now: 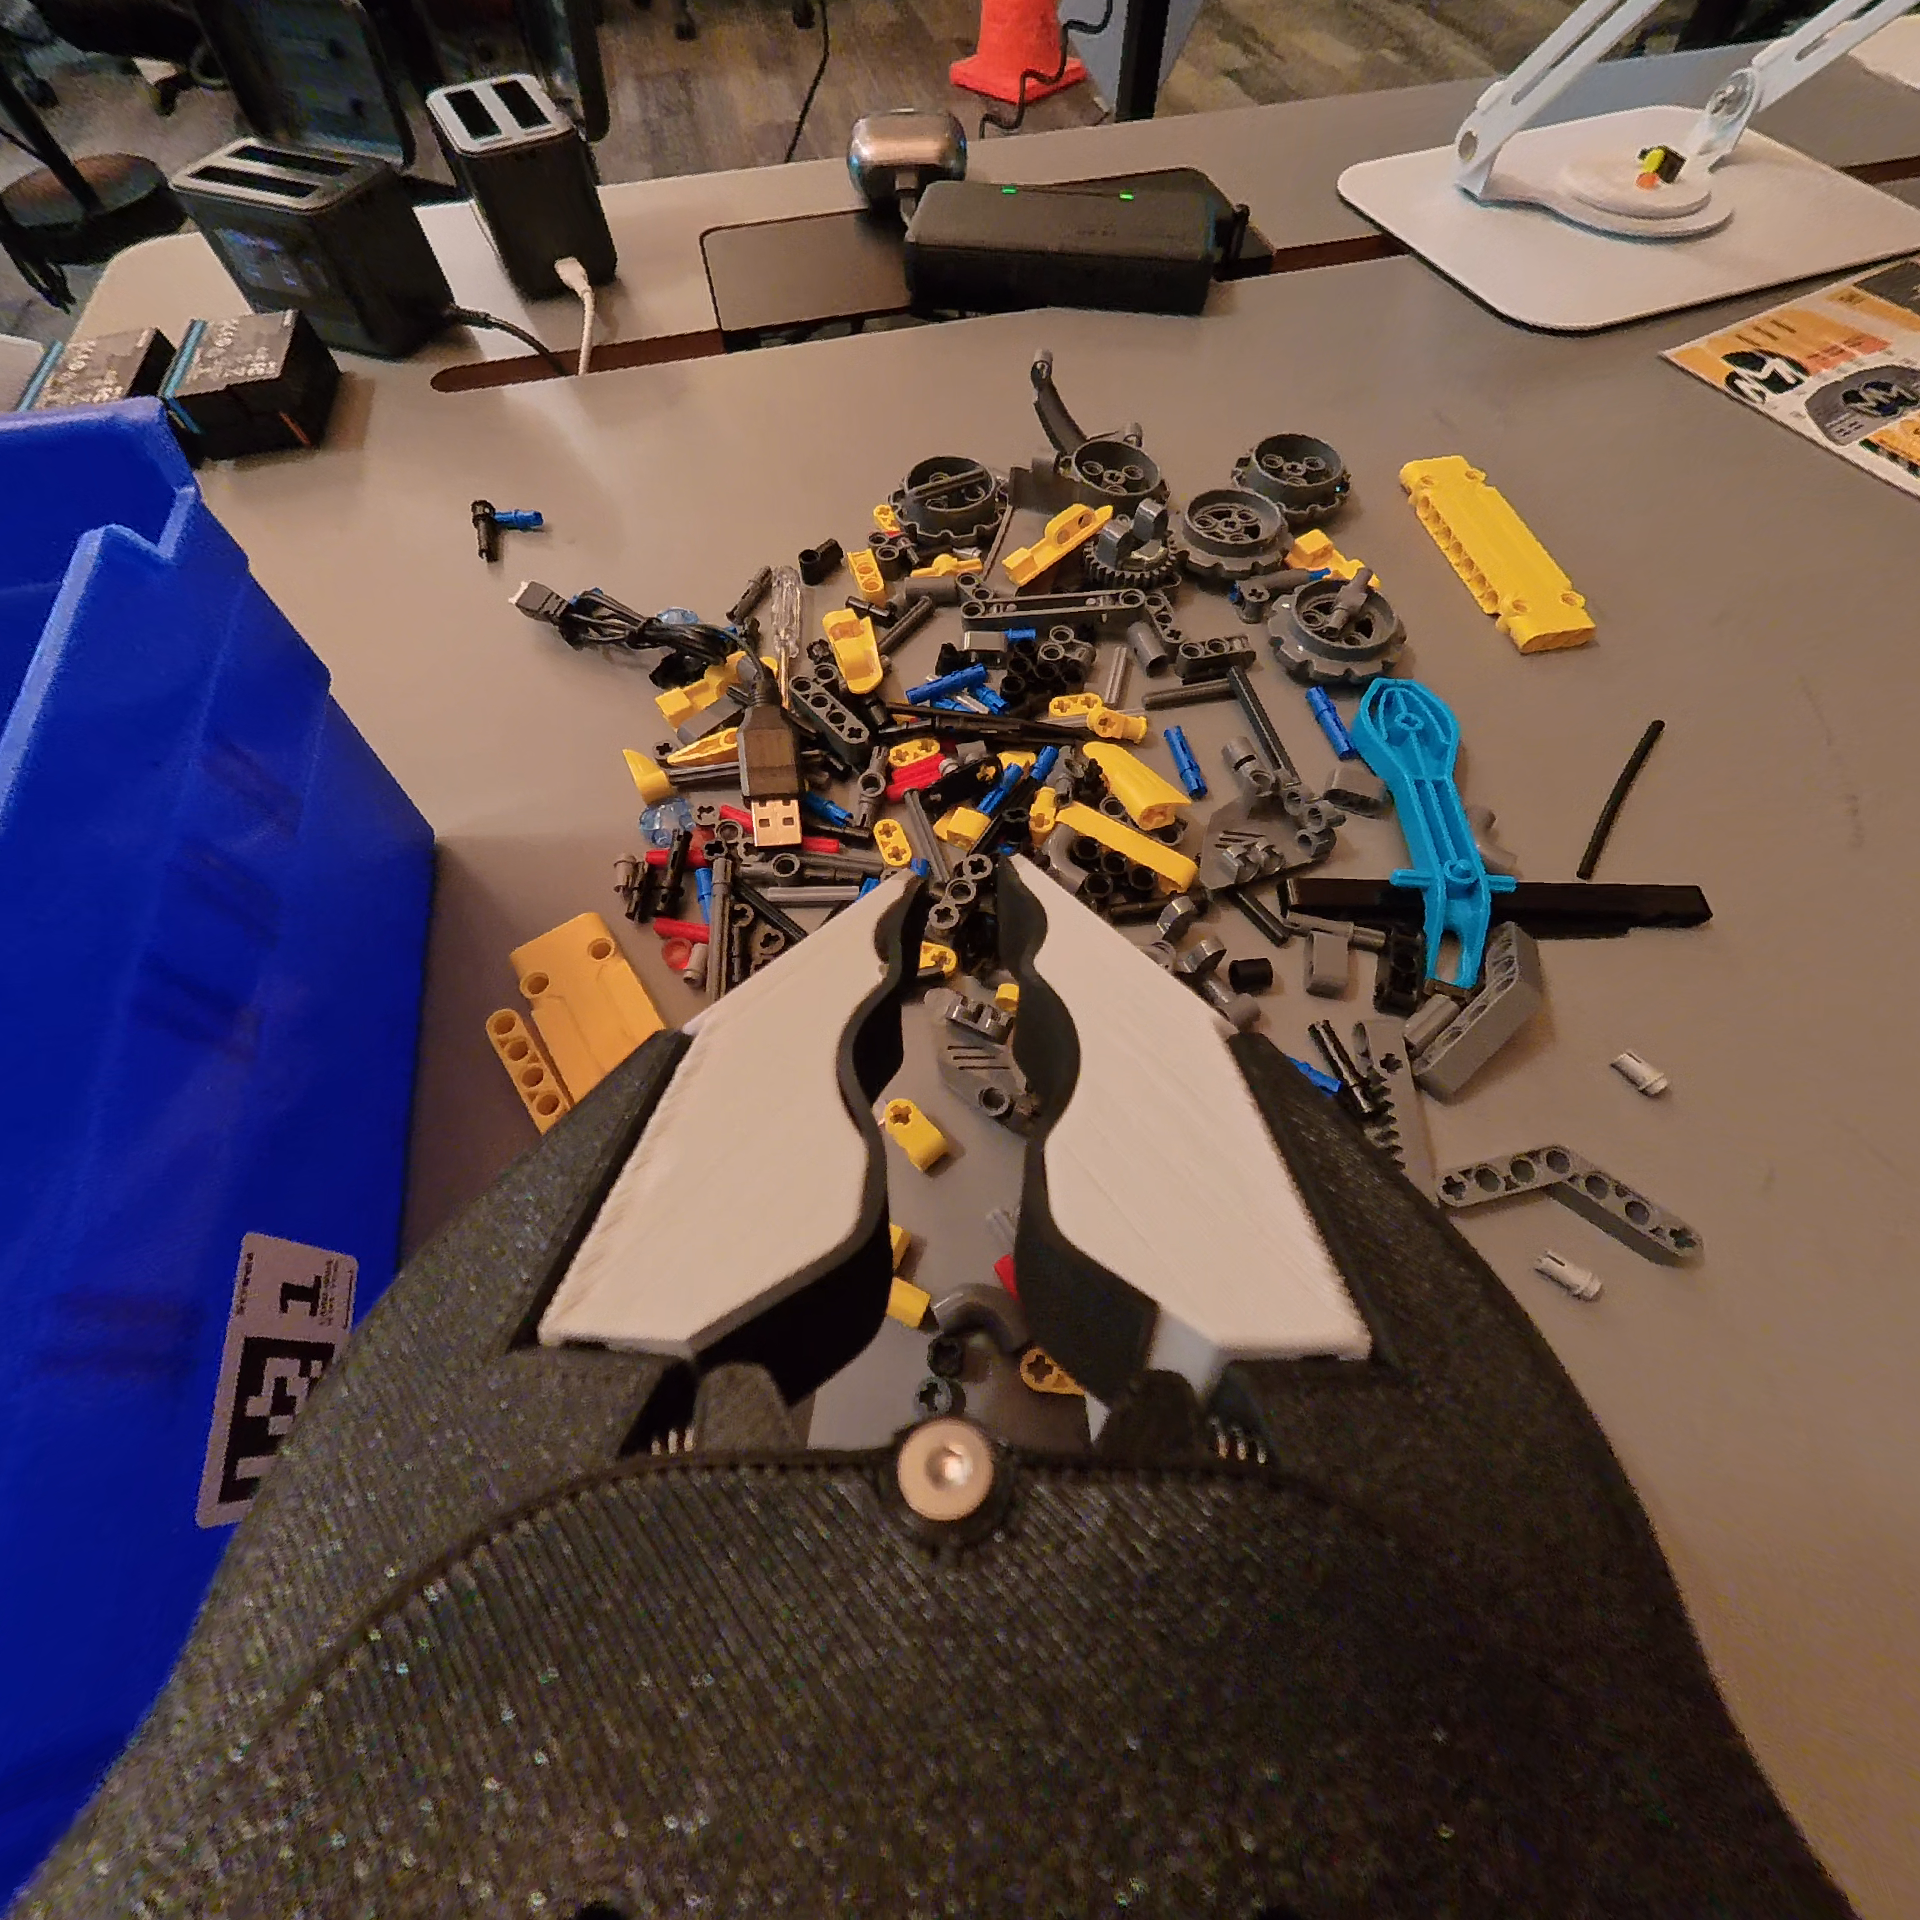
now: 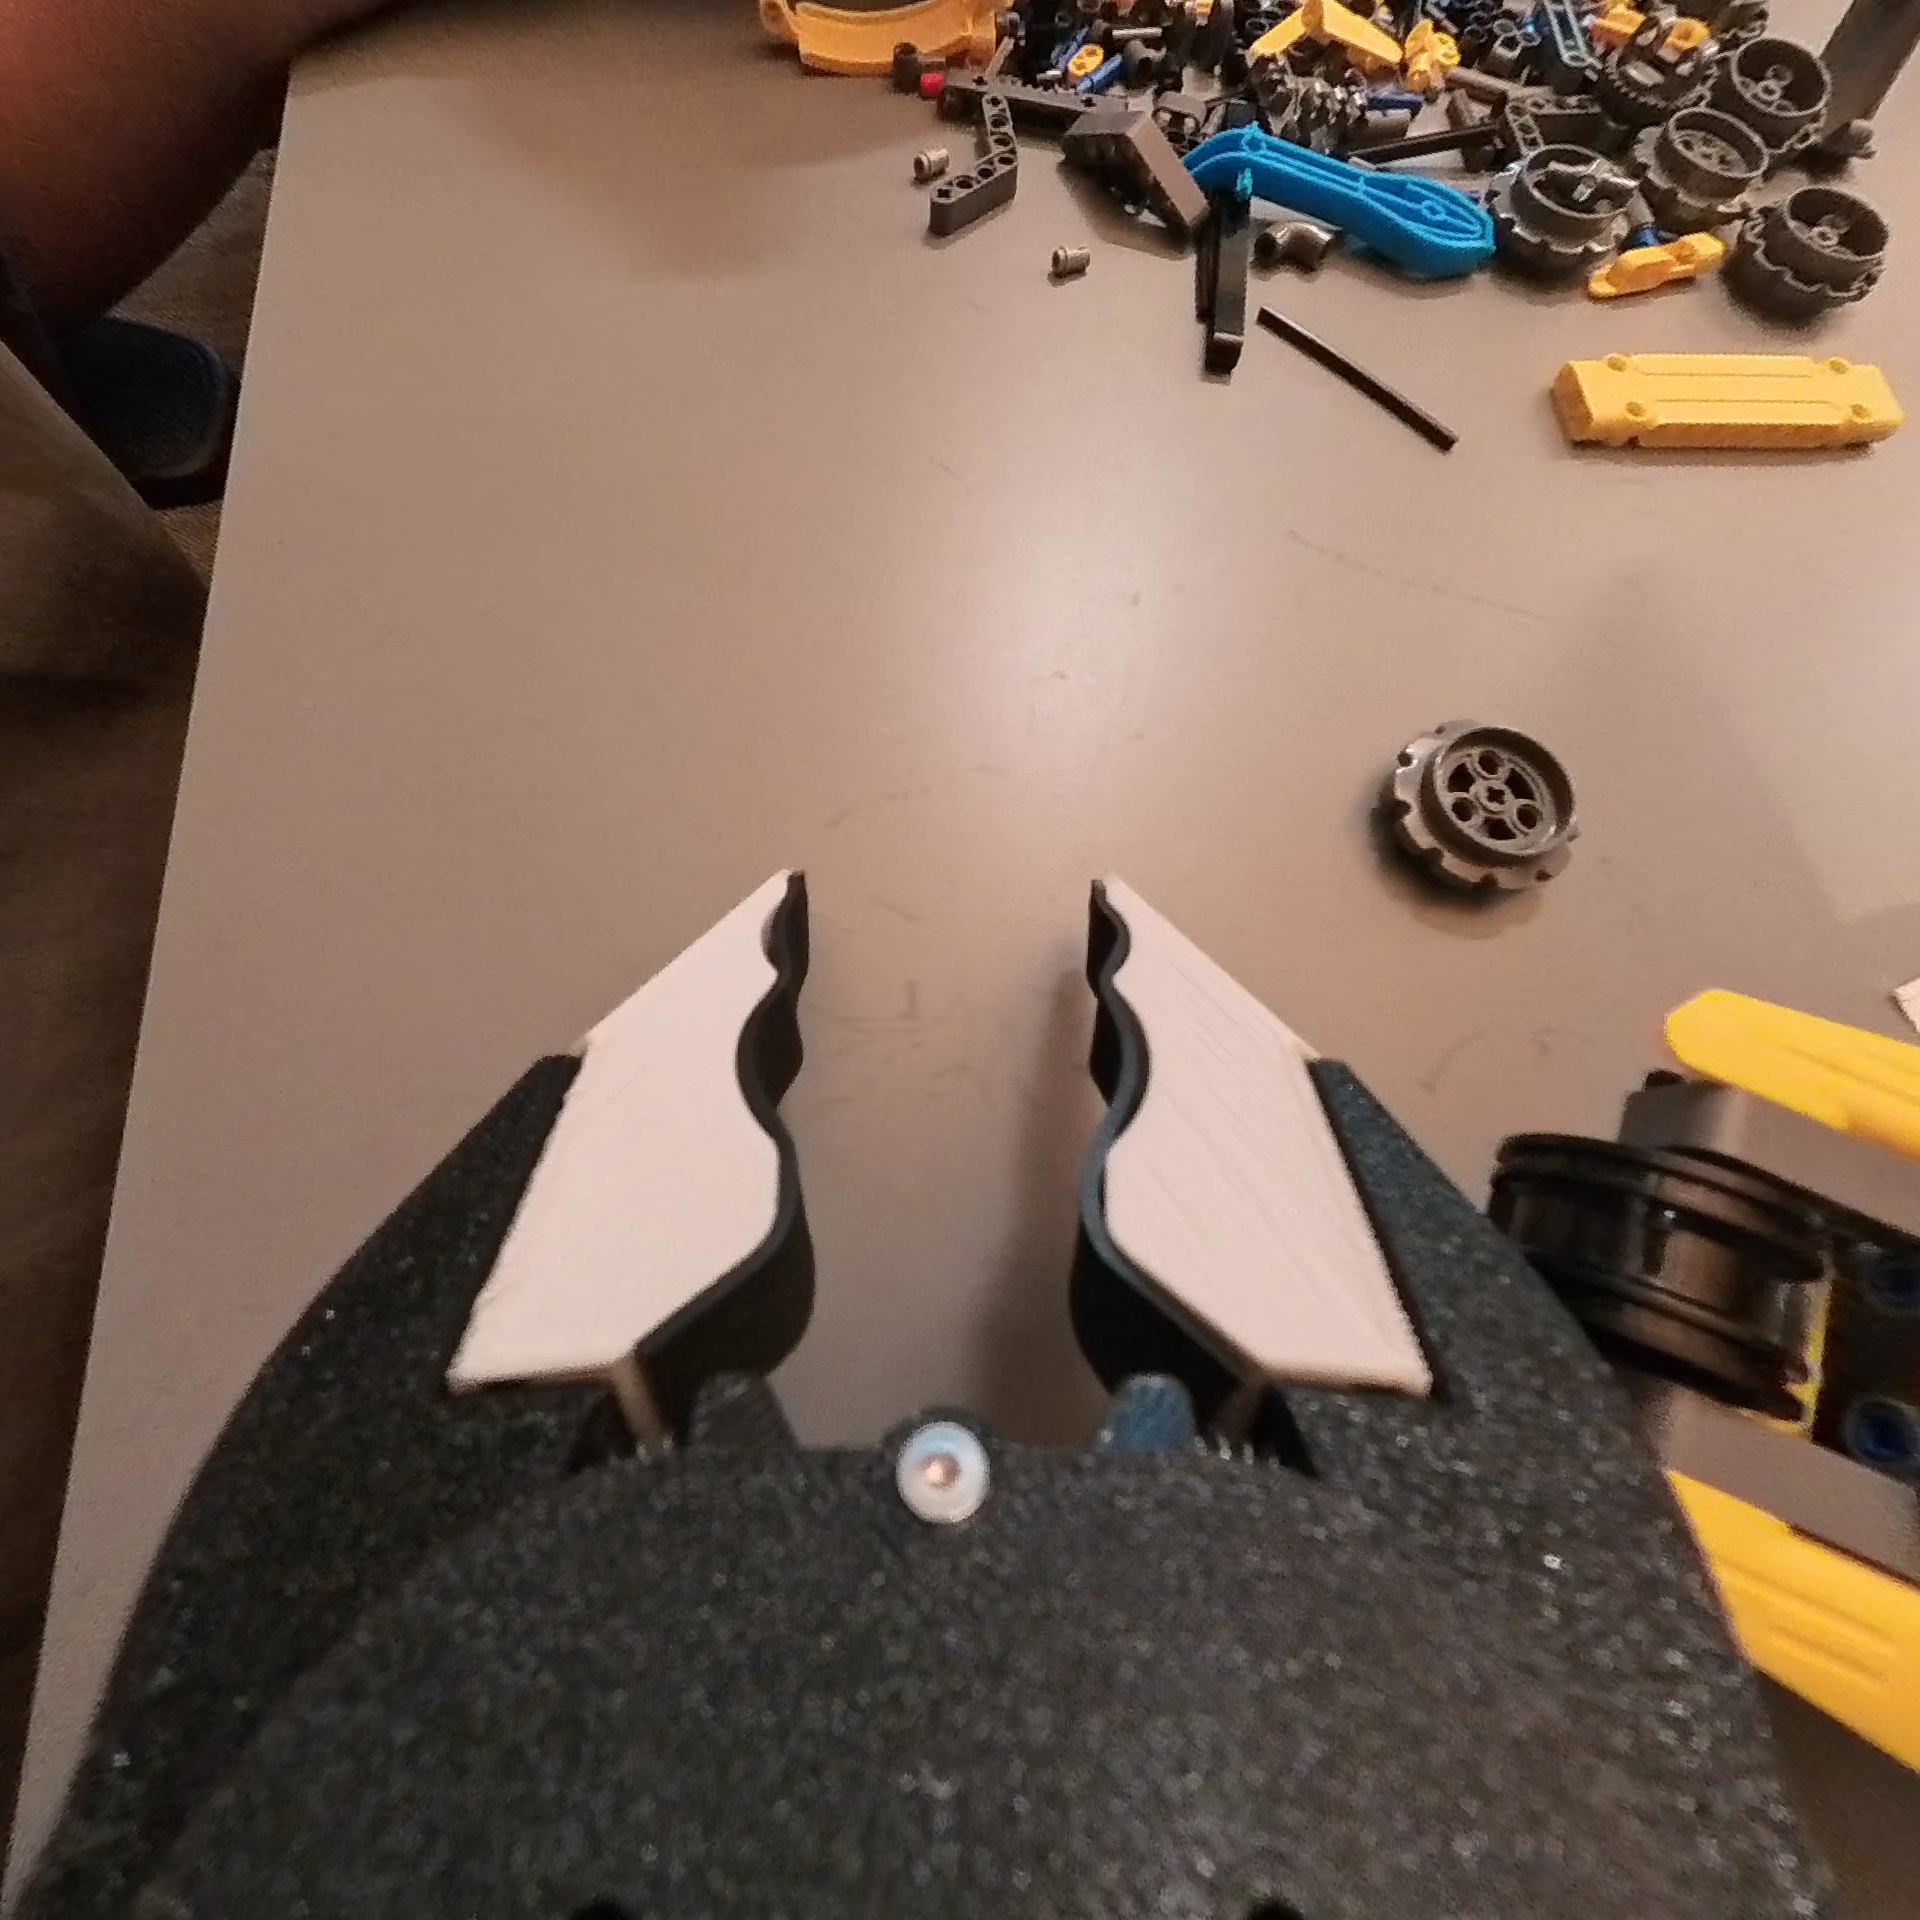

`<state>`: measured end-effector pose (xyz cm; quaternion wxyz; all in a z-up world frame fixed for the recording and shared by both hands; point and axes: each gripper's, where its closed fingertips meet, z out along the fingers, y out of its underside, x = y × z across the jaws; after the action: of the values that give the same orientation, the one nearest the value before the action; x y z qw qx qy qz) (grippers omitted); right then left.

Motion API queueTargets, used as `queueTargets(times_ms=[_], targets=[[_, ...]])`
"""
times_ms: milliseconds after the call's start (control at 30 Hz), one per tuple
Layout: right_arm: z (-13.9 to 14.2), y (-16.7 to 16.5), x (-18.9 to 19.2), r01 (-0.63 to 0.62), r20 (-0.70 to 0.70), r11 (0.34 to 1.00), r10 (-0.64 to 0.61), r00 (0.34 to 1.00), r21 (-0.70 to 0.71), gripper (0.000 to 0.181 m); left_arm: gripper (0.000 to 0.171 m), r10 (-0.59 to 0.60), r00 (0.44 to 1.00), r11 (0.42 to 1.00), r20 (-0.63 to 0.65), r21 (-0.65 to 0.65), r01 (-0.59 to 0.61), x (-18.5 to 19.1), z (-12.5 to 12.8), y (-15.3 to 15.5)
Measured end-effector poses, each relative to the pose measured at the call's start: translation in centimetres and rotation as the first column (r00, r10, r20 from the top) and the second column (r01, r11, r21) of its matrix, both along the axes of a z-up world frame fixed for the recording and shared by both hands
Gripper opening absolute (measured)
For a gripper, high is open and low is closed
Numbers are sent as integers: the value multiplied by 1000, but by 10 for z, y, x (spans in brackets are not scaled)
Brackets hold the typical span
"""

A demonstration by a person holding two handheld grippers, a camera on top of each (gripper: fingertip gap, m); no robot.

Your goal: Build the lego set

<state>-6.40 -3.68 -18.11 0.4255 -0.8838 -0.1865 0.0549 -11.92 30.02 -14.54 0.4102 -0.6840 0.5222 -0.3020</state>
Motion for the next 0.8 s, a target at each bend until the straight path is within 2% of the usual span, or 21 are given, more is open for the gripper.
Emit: queueTargets(times_ms=[233, 400, 500, 667, 800], targets=[[-3, -1, 0, 0, 27, 1000, 0, 1000, -12, 54, 9, 4, 1000, 1000, 1, -4, -4, 0, 0, 1], [-6, -1, -1, -5, 46, 1000, 6, 999, -20, 54, 9, -17, 999, 999, 28, -50, 18, 0, 1, -3], [-9, 0, -2, -8, 33, 999, 10, 999, -51, 53, 9, -35, 999, 995, -3, -93, 35, 2, -7, -6], [-11, 0, 0, 0, 2, 998, 0, 1000, -69, 54, 9, -125, 991, 983, -37, -138, 119, 6, -16, -21], [-11, 0, 0, 0, 7, 998, 0, 1000, -70, 54, 32, -154, 981, 981, -117, -139, 137, 10, -30, -27]])
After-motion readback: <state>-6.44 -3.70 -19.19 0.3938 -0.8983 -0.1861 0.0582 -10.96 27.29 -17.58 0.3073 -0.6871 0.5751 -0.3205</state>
